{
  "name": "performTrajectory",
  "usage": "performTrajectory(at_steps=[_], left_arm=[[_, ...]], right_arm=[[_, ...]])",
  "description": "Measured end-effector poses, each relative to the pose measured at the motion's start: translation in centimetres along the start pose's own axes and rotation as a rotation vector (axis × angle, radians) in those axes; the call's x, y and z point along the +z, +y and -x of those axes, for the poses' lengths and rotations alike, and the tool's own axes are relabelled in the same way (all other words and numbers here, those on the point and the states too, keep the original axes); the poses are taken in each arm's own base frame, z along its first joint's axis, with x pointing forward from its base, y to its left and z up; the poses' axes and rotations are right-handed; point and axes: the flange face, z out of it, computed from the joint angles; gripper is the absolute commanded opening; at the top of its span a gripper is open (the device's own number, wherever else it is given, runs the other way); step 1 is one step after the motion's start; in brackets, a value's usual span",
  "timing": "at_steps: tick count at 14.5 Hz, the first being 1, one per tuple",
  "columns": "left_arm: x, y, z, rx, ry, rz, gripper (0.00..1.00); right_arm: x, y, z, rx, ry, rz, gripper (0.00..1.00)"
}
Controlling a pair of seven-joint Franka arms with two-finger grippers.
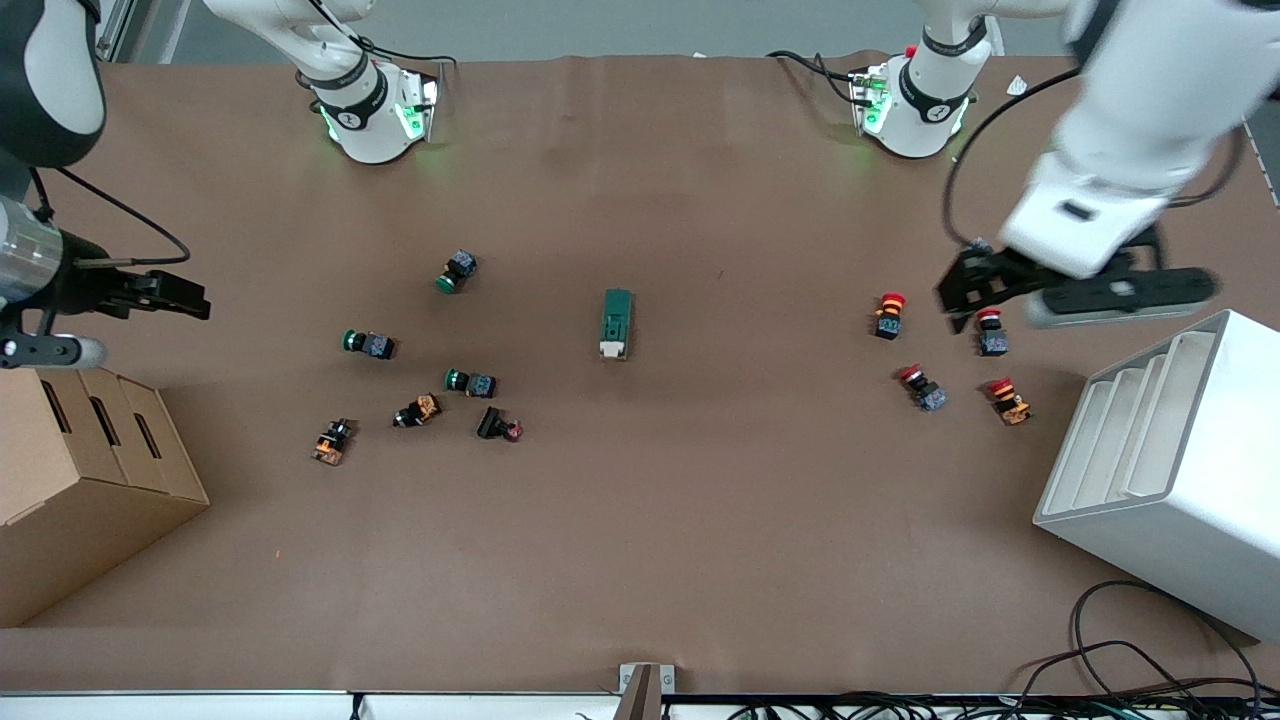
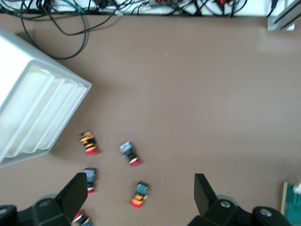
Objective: Close load switch with both arms
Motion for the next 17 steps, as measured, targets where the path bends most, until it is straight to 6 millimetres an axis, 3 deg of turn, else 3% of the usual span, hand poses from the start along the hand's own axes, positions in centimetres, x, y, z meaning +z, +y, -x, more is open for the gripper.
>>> performTrajectory(at_steps=[3, 5, 8, 11, 17], left_arm=[[-0.7, -5.0, 0.9, 0.101, -0.051, 0.024, 1.00], [-0.8, -6.8, 2.3, 0.142, -0.098, 0.035, 1.00], [-1.2, -6.6, 4.9, 0.166, -0.136, 0.037, 1.00], [-1.0, -6.2, 6.9, 0.178, -0.149, 0.031, 1.00], [-1.2, -6.5, 7.1, 0.174, -0.134, 0.032, 1.00]], right_arm=[[-2.7, 0.7, 0.7, 0.016, 0.008, -0.025, 1.00], [-2.5, 1.5, 0.4, 0.029, 0.002, -0.032, 1.00], [-1.1, 1.8, -0.8, 0.035, -0.021, -0.033, 1.00], [-0.9, 1.7, -1.2, 0.032, -0.022, -0.033, 1.00], [-1.1, 0.9, -1.1, 0.018, -0.023, -0.036, 1.00]])
